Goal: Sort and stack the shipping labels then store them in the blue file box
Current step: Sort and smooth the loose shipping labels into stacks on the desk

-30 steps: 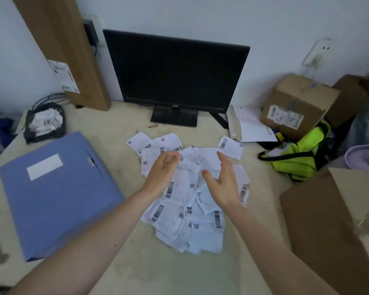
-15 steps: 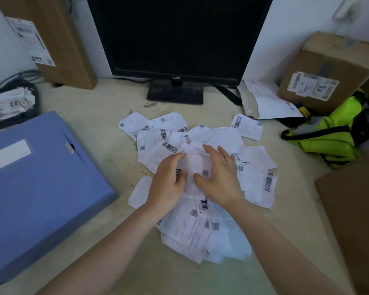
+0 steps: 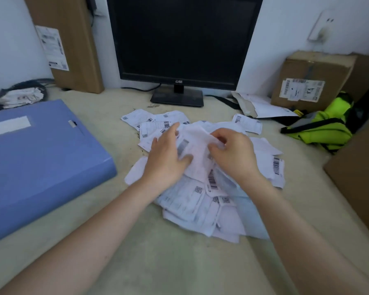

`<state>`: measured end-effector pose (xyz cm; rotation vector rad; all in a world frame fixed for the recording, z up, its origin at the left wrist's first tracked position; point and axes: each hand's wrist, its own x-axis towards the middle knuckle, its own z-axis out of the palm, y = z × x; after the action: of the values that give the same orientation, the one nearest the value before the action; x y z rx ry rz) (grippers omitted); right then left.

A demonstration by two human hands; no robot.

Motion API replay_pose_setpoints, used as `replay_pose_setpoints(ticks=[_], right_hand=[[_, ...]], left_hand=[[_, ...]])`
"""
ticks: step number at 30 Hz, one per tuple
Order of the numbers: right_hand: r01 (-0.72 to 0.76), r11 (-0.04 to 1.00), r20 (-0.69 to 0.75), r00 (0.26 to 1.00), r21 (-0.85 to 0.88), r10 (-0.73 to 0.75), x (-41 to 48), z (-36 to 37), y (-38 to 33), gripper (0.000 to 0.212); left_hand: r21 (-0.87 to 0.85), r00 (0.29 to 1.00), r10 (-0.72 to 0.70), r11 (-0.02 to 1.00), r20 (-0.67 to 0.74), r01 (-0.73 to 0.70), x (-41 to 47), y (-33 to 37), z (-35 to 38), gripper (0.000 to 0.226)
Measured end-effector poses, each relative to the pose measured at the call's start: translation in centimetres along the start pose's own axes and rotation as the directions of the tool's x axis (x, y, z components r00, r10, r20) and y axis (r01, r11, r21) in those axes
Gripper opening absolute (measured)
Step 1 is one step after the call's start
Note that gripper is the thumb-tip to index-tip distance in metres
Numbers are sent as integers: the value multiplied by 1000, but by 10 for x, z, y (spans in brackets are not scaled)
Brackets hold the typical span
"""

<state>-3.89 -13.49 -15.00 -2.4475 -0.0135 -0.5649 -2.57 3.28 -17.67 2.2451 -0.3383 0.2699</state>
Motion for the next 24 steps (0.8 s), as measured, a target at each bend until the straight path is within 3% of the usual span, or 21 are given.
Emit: replay_pose_setpoints(ticks=[3, 6, 8, 11, 13, 16, 20, 22, 24], right_hand=[[-103, 964, -72, 990, 247, 124, -18, -25, -12, 10], [-150, 901, -66, 979, 408, 193, -39, -48, -23, 8], [-177, 845, -30, 975, 504, 222, -54, -59, -28, 6], [-228, 752, 43, 965, 619, 257, -74, -63, -28, 5], [-271, 728, 90, 956, 630, 278, -86, -60, -22, 6], [-295, 774, 114, 953, 560, 280, -96, -46, -5, 14], [-193, 969, 128, 976, 151, 175, -112, -24, 12, 46], [-137, 990, 128, 982, -32, 140, -121, -15, 17, 47], [-90, 991, 59, 994, -94, 96, -127, -8, 21, 41]], left_hand=[[-208, 996, -85, 975, -23, 79, -11, 23, -14, 84], [-453, 984, -175, 880, -25, 145, -27, 44, -20, 80], [-542, 972, -236, 815, 8, 203, -37, 51, -21, 66], [-618, 956, -282, 739, 78, 268, -54, 55, -21, 25], [-656, 949, -304, 702, 79, 279, -65, 53, -20, 16], [-685, 933, -358, 687, -27, 244, -76, 44, -18, 12], [-588, 901, -370, 790, -227, 176, -92, 26, -11, 9], [-489, 885, -340, 858, -318, 154, -100, 14, -4, 10], [-431, 869, -320, 891, -377, 141, -103, 5, 1, 13]])
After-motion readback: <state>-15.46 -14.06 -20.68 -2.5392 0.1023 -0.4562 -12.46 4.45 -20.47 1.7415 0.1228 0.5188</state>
